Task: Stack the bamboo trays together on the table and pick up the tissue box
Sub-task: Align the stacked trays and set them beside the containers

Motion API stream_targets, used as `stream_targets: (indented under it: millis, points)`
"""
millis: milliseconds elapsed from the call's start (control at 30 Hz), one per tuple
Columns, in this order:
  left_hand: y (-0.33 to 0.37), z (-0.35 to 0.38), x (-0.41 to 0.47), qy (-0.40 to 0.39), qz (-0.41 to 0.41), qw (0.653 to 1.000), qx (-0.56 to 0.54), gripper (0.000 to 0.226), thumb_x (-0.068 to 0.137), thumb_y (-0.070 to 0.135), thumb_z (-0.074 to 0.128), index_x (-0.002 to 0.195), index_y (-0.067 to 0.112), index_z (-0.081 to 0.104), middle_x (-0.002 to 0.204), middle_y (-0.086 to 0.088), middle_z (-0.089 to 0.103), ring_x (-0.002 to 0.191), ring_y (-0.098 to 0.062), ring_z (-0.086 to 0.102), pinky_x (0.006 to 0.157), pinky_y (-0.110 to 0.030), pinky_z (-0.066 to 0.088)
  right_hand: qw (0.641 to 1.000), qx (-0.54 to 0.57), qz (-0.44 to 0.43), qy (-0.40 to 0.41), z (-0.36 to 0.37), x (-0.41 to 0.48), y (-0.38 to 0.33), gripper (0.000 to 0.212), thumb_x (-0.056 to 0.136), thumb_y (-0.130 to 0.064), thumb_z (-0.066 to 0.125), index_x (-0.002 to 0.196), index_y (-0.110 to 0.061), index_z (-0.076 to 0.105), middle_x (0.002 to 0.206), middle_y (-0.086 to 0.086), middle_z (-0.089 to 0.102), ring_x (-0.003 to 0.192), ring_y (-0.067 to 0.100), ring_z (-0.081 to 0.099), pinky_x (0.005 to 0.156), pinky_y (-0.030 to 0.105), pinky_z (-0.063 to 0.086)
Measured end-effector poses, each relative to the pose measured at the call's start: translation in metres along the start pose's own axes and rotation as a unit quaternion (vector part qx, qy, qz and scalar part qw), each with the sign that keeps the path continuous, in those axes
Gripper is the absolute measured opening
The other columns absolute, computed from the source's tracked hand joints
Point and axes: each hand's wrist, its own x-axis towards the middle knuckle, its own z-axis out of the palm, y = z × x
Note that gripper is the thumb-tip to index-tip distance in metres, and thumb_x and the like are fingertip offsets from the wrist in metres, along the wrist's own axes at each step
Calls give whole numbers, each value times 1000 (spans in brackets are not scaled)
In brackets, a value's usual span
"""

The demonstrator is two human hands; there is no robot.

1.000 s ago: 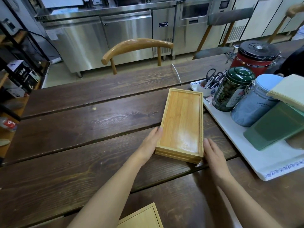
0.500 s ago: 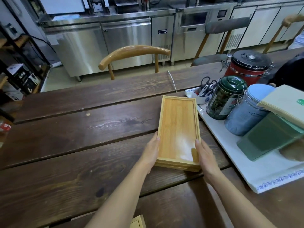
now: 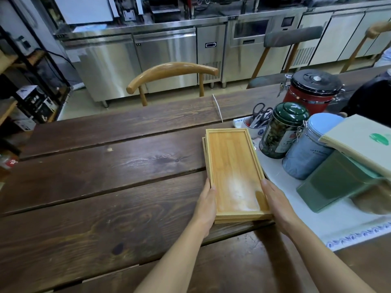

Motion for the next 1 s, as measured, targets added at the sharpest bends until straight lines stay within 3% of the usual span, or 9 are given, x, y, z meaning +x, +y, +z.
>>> stream_targets:
  millis: [100, 333, 433, 500, 567, 667, 833, 1000]
  points:
    - [0, 10, -5, 5, -8, 1000, 1, 45, 101, 29, 27, 146, 31, 25, 152, 7, 33, 138, -13, 30, 117, -37, 20, 1000, 6, 10, -2, -9, 2, 2, 52, 92, -48, 38, 133, -17, 47, 135, -4, 49, 125, 14, 43, 107, 32, 29]
    - [-7, 34, -20, 35, -25, 999, -24, 46, 100, 32, 29, 146, 37, 23, 153, 9, 29, 140, -14, 27, 117, -42, 20, 1000, -11, 17, -14, -28, -2, 7, 49, 88, -52, 41, 124, -22, 54, 125, -9, 55, 116, 13, 49, 102, 34, 34]
    - [-9, 49, -25, 68, -29, 997, -22, 46, 100, 33, 28, 146, 40, 21, 154, 10, 27, 140, -15, 26, 116, -42, 20, 996, -84, 5, -21, -36, 3, -2, 23, 89, -40, 51, 96, -23, 64, 102, -1, 68, 92, 16, 61, 80, 33, 46]
    - [-10, 54, -26, 82, -29, 996, -27, 47, 101, 32, 29, 147, 37, 20, 155, 9, 24, 141, -14, 24, 117, -42, 19, 985, -169, -24, -18, -39, 5, -7, 16, 87, -35, 56, 82, -22, 63, 80, -1, 67, 74, 16, 60, 59, 27, 41]
    - [-11, 53, -26, 80, -28, 996, -31, 48, 100, 31, 30, 147, 36, 20, 155, 9, 24, 141, -14, 24, 117, -41, 19, 966, -255, -48, 12, -39, 7, -10, 20, 87, -35, 55, 78, -19, 64, 69, -2, 62, 69, 20, 56, 53, 28, 35]
    - [-9, 49, -21, 88, -14, 996, -4, 49, 98, 34, 35, 146, 36, 23, 153, 9, 30, 137, -13, 30, 115, -39, 24, 959, -272, -61, 55, -38, 11, -12, 23, 88, -30, 55, 98, -13, 67, 85, 0, 63, 81, 22, 57, 66, 32, 41]
    - [10, 39, 10, 88, -12, 996, -4, 48, 96, 42, 39, 143, 35, 30, 145, 6, 42, 127, -13, 40, 107, -39, 32, 981, -191, -20, 19, -38, 27, -19, 37, 89, -27, 55, 122, -10, 56, 118, 6, 61, 107, 23, 55, 88, 37, 44]
    - [32, 27, 53, 70, -23, 997, -34, 52, 95, 47, 36, 144, 32, 28, 143, -4, 46, 128, -24, 45, 108, -51, 34, 993, -114, 4, -26, -31, 47, -29, 28, 90, -26, 53, 117, -18, 57, 105, -3, 63, 86, 2, 55, 64, 22, 39]
